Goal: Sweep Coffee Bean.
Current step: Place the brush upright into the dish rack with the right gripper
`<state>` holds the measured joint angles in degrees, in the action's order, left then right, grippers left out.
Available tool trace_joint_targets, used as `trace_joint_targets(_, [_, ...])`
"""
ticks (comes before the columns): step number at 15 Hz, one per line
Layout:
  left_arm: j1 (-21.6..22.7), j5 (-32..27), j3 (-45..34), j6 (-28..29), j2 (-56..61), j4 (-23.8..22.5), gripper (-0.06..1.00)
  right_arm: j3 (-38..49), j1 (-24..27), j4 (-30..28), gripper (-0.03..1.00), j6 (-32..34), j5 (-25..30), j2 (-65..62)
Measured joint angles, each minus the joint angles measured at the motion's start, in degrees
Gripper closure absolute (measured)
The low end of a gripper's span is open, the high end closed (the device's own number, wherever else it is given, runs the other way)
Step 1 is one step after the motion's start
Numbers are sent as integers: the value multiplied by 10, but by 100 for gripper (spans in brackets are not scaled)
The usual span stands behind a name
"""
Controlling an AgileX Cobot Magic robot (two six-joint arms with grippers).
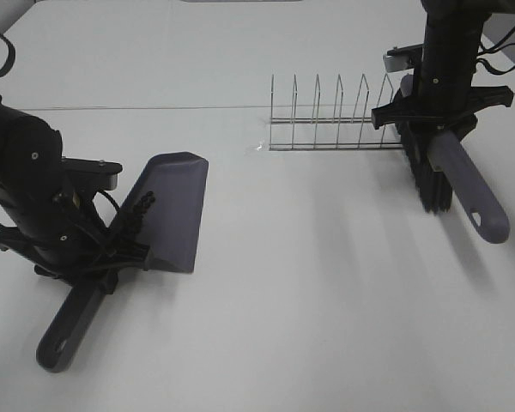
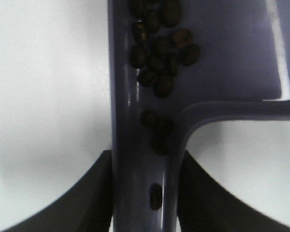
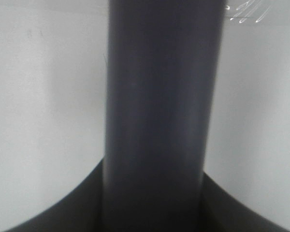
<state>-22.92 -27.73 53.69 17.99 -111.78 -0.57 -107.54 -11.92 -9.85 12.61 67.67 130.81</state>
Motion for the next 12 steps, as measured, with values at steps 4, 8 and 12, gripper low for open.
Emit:
trace_joint_targets(4, [0, 0, 0, 0, 0, 0, 58, -47, 1, -1, 63, 0, 14, 28])
trace_joint_targets(8, [0, 0, 0, 0, 0, 0, 58, -99, 1, 9, 63, -5, 23, 51])
trace_joint_targets(12, [0, 0, 0, 0, 0, 0, 58, -98, 2, 62, 63, -4, 23, 26])
